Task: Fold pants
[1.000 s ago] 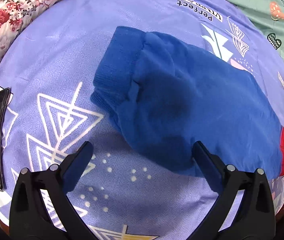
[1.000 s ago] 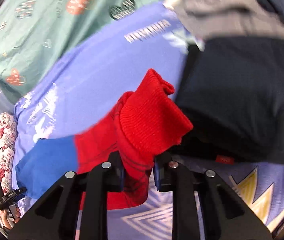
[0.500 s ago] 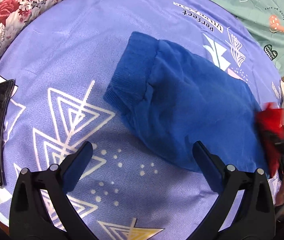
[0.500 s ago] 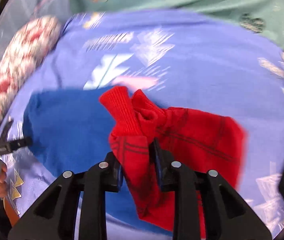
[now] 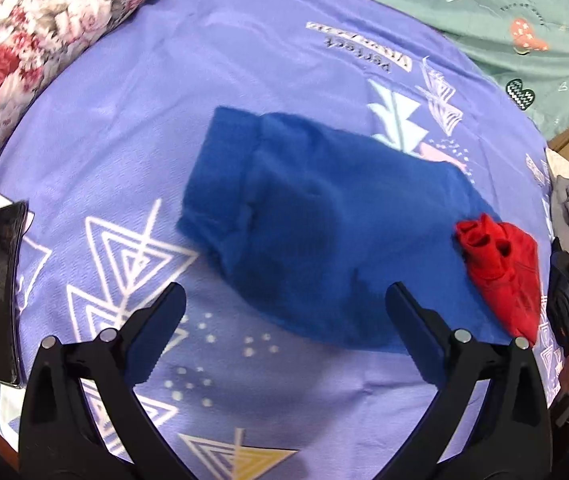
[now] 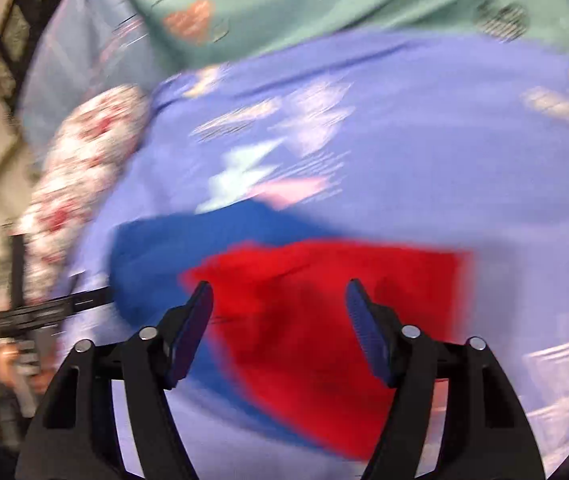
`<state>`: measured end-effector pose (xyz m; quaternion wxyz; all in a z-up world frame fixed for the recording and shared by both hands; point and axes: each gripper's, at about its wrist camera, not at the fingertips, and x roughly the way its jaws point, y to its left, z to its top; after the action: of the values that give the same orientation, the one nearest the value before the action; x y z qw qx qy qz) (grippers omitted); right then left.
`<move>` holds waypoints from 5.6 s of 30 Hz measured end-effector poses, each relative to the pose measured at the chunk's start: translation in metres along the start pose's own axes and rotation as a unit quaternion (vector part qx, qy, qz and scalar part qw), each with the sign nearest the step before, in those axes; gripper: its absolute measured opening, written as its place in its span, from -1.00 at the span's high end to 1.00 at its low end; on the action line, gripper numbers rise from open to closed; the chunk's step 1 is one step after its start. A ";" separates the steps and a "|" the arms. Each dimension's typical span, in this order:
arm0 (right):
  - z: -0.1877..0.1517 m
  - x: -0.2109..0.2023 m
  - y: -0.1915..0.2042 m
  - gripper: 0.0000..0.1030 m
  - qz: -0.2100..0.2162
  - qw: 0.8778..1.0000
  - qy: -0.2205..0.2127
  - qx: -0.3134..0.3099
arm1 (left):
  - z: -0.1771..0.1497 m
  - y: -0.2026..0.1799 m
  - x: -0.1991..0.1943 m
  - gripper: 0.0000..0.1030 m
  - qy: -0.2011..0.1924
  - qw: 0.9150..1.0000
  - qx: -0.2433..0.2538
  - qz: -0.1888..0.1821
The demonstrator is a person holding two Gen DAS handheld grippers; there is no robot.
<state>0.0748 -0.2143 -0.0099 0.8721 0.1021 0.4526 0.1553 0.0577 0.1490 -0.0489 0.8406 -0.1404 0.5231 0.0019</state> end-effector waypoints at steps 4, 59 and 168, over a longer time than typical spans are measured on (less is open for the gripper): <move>0.002 0.008 -0.045 0.54 -0.058 0.997 0.017 0.046 | 0.004 -0.019 0.001 -0.96 0.004 1.000 0.002 -0.011; -0.016 0.045 -0.072 -0.52 0.002 1.000 0.003 0.022 | -0.006 0.022 -0.001 -0.96 0.010 0.995 -0.100 0.008; -0.025 -0.001 -0.074 -0.14 -0.036 0.995 0.055 0.071 | -0.023 -0.143 0.068 -0.96 0.084 0.991 0.074 -0.067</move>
<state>0.0664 -0.2829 -0.0469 0.8415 0.1383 0.5133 0.0964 0.0902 -0.0035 -0.0850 0.8002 -0.1123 0.5796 -0.1052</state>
